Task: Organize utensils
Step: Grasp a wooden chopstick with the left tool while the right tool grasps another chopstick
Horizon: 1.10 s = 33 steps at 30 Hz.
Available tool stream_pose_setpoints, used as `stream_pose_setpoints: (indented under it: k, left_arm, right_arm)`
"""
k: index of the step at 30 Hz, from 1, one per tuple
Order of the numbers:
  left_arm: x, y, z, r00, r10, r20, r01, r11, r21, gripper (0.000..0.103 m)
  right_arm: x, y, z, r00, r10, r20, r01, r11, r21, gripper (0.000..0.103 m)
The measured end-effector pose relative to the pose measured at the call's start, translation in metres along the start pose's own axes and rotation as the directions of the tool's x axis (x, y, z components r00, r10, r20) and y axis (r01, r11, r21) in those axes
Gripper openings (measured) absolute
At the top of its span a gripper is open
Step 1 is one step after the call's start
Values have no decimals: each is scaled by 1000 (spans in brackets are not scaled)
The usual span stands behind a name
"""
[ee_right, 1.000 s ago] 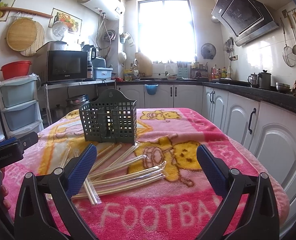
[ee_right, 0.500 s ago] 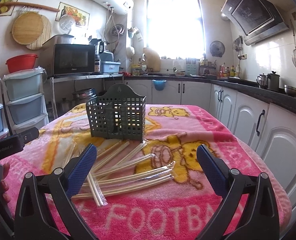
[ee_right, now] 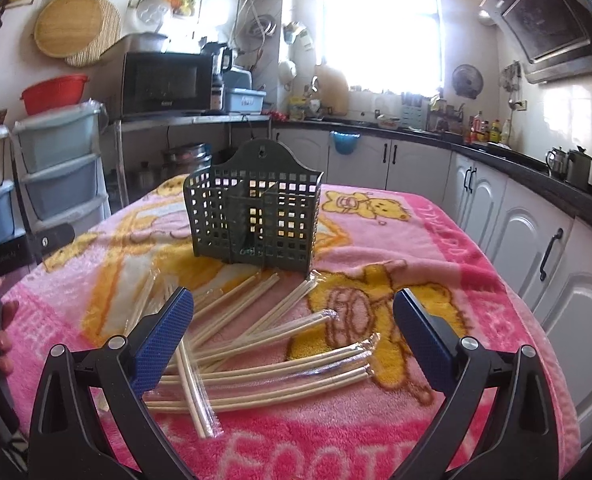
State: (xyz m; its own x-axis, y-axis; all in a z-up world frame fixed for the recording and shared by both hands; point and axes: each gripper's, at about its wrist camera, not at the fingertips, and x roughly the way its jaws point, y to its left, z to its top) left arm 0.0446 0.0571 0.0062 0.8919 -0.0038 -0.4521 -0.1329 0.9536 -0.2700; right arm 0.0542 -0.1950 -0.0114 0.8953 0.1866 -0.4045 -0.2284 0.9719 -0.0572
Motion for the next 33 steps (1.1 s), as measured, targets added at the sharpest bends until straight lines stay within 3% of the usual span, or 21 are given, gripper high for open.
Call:
stream_pose_setpoints:
  k: [5, 12, 20, 23, 27, 29, 33]
  left_arm:
    - [13, -7, 11, 1000, 3, -19, -3, 1000, 30, 93]
    - [40, -10, 24, 996, -53, -76, 55, 998, 24, 93]
    - [81, -13, 29, 979, -77, -187, 80, 997, 12, 93]
    - [95, -13, 28, 968, -100, -232, 101, 995, -5, 93]
    - [118, -6, 23, 937, -149, -315, 133, 988, -73, 92]
    - [125, -2, 20, 924, -180, -338, 150, 982, -112, 86]
    - [140, 3, 15, 899, -209, -385, 159, 975, -158, 75]
  right_arm:
    - [14, -2, 7, 999, 11, -35, -12, 1000, 0, 97]
    - [38, -13, 15, 996, 7, -93, -8, 1000, -5, 97]
    - [70, -32, 16, 977, 28, -212, -20, 999, 37, 97]
    - [84, -40, 13, 964, 58, -258, -39, 996, 77, 97]
    - [101, -47, 7, 945, 101, -311, -60, 989, 137, 95]
    - [111, -51, 3, 927, 124, -353, -64, 982, 177, 82]
    - [125, -56, -5, 901, 157, -405, -65, 971, 231, 73]
